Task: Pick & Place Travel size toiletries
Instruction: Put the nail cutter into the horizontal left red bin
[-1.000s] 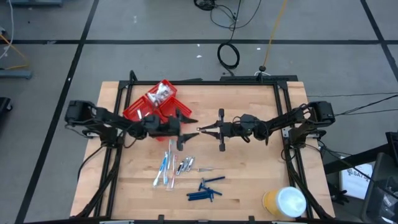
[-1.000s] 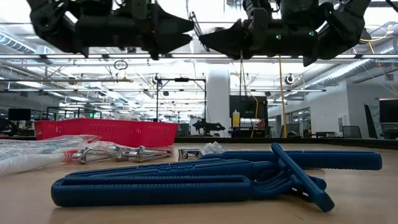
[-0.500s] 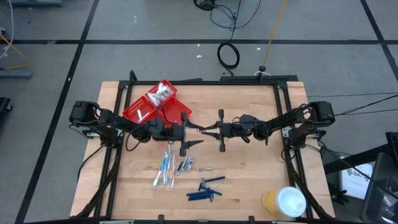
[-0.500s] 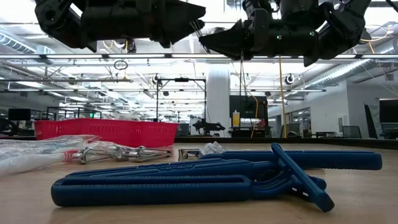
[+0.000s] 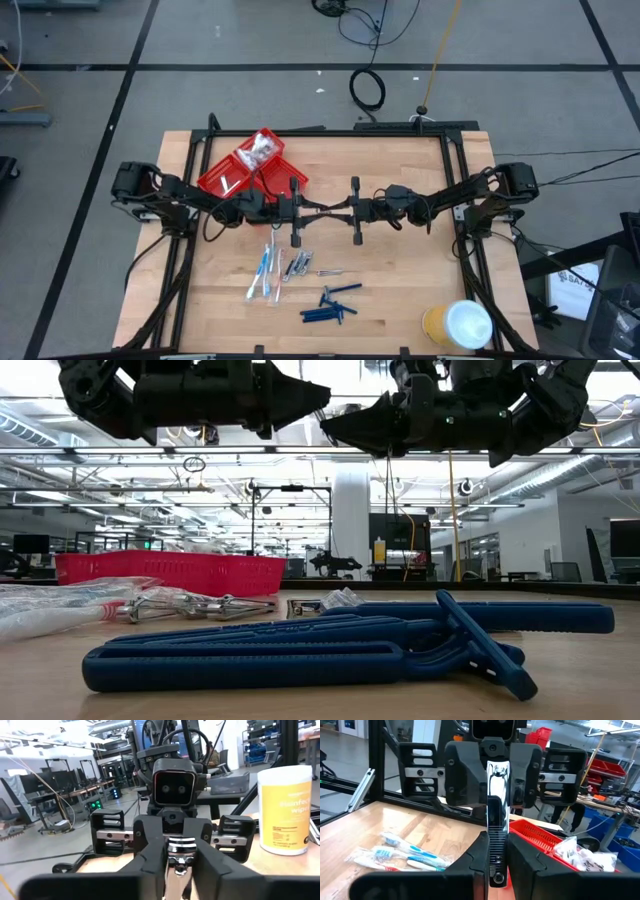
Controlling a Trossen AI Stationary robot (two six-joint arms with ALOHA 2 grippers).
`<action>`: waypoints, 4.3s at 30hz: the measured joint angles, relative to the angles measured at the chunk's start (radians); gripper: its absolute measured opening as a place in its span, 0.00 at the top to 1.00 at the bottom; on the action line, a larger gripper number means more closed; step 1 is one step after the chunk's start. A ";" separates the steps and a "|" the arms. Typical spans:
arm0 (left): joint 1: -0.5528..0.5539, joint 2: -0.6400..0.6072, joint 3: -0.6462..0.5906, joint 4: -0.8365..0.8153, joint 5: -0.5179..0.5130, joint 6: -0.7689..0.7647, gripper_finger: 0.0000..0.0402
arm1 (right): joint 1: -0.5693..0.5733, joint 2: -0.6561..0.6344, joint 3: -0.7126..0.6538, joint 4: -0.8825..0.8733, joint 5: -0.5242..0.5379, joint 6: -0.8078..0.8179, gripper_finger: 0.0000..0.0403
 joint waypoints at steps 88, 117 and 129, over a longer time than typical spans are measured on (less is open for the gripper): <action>0.131 -0.704 -0.063 -1.489 -0.748 -0.908 0.50 | 0.338 0.259 0.186 -0.667 0.136 0.397 0.35; 0.129 -0.703 -0.063 -1.356 -0.671 -0.799 0.52 | 0.249 0.116 0.184 -0.838 0.087 0.238 0.95; 0.128 -0.672 -0.063 -1.171 -0.523 -0.659 0.52 | 0.058 -0.066 0.106 -0.530 0.085 0.105 0.96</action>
